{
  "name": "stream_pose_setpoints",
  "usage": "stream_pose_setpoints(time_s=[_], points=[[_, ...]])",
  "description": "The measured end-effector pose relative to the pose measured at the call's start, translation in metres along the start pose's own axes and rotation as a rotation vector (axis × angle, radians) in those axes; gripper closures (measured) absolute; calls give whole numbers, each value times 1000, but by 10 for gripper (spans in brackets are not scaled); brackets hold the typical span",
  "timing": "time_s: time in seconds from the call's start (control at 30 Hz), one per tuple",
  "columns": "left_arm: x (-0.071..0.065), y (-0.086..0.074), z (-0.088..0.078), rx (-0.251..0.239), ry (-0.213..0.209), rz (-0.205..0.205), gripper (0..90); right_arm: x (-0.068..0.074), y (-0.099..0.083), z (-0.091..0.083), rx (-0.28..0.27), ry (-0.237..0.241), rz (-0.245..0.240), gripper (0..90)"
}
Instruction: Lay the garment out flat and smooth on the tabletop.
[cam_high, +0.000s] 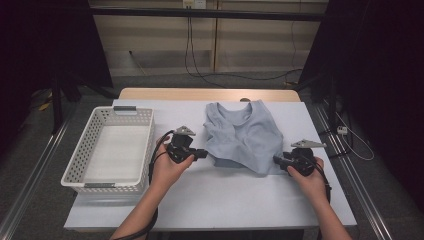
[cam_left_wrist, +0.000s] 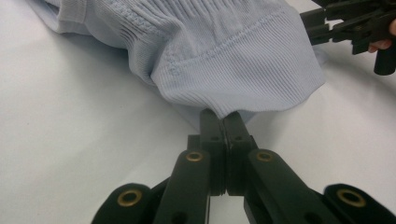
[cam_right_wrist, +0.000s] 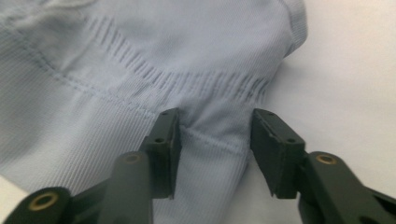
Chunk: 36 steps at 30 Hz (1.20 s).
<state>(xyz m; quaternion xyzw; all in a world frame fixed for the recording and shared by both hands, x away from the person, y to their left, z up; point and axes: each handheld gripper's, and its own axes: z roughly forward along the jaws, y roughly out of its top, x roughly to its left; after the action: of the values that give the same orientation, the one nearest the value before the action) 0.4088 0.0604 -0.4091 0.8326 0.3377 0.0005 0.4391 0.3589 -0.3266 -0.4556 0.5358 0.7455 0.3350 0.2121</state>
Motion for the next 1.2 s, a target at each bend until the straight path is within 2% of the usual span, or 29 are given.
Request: stream_pose_setpoints(time_s=[0.03,0.1,0.13,0.4,0.53,0.7,0.87,1.03,1.2], points=[[0,0,-1,0,1,0,896,0,0,1,-1,-5,-8,629],[1,0,-2,-1,-1,-3,896,-1,2,-1,-7,-17,-16,779],[1,0,-3,-4,2,-4,896,-2,2,-2,-16,-7,-7,815],[4,1,-13,-23,9,-21,897,-15,7,-17,-60,-1,68,843],[6,-1,-14,-21,14,-32,898,-22,7,-16,-63,-15,85,842],[8,-3,-12,-13,17,-37,898,-22,6,-9,-32,-19,48,819],[7,-4,-12,-8,15,-33,898,-22,2,-8,-19,-12,50,715],[7,-4,-13,-12,11,-33,898,-18,0,-19,-35,-18,63,546],[6,-4,-13,-15,18,-26,898,-13,-7,-35,-41,-2,58,558]])
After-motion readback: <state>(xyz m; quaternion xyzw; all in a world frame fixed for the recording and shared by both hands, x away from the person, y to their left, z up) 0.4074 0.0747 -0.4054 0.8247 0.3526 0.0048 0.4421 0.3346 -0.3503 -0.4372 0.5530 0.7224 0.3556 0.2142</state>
